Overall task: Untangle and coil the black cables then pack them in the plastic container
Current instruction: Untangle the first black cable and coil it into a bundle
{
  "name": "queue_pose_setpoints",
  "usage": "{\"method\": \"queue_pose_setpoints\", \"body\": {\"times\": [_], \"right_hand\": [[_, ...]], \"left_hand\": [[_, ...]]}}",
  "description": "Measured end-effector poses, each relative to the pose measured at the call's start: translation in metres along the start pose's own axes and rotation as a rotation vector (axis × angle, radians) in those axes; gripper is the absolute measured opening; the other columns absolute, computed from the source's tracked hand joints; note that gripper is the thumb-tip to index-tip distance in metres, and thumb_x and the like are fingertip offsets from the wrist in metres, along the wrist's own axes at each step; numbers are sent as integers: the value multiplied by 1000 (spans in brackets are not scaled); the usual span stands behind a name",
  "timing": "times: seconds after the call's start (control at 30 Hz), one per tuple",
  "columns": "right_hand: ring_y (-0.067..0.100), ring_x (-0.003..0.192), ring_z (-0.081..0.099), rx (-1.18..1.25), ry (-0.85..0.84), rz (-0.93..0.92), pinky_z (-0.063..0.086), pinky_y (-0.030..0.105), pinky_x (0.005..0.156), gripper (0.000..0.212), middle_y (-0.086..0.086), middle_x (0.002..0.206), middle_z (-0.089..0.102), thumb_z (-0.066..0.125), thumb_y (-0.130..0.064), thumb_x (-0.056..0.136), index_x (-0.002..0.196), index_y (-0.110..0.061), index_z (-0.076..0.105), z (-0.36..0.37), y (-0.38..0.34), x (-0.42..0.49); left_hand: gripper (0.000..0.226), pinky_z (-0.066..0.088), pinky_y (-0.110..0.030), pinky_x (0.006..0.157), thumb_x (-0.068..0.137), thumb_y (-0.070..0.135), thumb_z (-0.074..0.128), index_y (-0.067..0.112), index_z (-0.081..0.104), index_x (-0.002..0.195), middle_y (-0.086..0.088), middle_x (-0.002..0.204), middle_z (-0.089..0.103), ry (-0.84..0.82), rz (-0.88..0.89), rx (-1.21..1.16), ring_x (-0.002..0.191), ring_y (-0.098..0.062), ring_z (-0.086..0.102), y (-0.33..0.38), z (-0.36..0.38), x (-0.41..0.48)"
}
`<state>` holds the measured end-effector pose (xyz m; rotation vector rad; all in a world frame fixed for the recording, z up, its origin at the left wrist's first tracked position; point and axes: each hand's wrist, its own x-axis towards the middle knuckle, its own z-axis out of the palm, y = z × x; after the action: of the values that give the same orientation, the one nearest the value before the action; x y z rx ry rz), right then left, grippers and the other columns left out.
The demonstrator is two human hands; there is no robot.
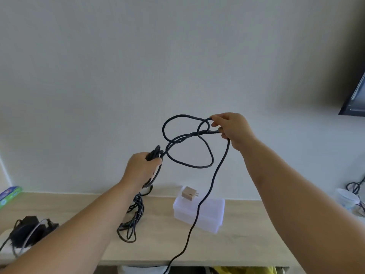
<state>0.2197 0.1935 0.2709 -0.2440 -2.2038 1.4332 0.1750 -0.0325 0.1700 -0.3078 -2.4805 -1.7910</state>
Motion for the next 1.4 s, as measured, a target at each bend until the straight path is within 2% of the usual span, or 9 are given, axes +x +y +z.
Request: {"method": "queue_pose_setpoints", "body": {"times": [0.17,0.33,0.47,0.63,0.77,0.87,1.03,1.17,1.4], "right_hand": [[-5,46,46,-405,-198,-290,31,5,44,16,-19,60,61,58,-22,92,84,-15,70,-7,-38,-12],[-14,54,48,-665,-394,-329,35,1,54,11,-18,76,62,56,-27,93,90,-27,67,-18,-44,-21],[-8,51,49,-456,-352,-335,35,3,55,14,-20,72,62,57,-26,94,84,-29,66,-17,-42,-29],[-8,53,47,-262,-318,-343,38,5,57,17,-28,57,57,55,-27,94,84,-32,67,0,-45,-31],[7,59,44,-290,-419,-263,39,22,61,17,-14,63,56,57,-29,92,83,-32,71,8,-23,-30],[11,61,44,-289,-545,-185,39,24,61,19,-8,64,56,56,-25,93,84,-30,72,8,-8,-32],[10,56,43,-275,-404,-110,38,21,61,27,-16,58,60,52,-24,96,77,-28,70,2,13,-30],[15,70,44,-134,-395,-92,40,29,72,34,-9,80,64,46,-48,94,87,-31,75,10,32,-36],[-1,50,43,-60,-272,-135,35,7,53,19,-14,59,52,56,-33,93,81,-26,70,26,36,-48]], "left_hand": [[24,22,-25,47,82,14,57,11,42,63,-1,49,34,11,-39,-177,42,-17,27,8,13,5],[33,21,-20,41,86,18,63,16,39,63,3,48,33,42,-14,-464,40,-13,26,15,3,5],[36,26,-22,42,80,34,73,14,47,68,2,50,35,27,67,-393,42,-13,30,22,0,-5],[43,19,-20,37,71,55,66,13,68,82,5,42,25,-260,-96,-529,35,-10,22,31,3,-11],[35,19,-22,38,86,29,65,12,48,60,3,43,23,-200,-99,-510,37,-13,21,29,6,-16],[26,18,-20,35,86,20,63,12,47,67,5,40,22,-154,-168,-618,33,-10,20,27,8,-15],[20,17,-17,32,89,20,59,13,56,70,7,39,23,-138,-235,-725,31,-6,20,20,5,-15],[18,15,-17,33,89,23,59,11,58,75,7,39,24,-129,-265,-697,30,-6,21,13,11,-14],[32,18,-21,37,83,32,69,14,44,73,6,45,23,-317,-218,-337,37,-11,18,-1,19,-28]]}}
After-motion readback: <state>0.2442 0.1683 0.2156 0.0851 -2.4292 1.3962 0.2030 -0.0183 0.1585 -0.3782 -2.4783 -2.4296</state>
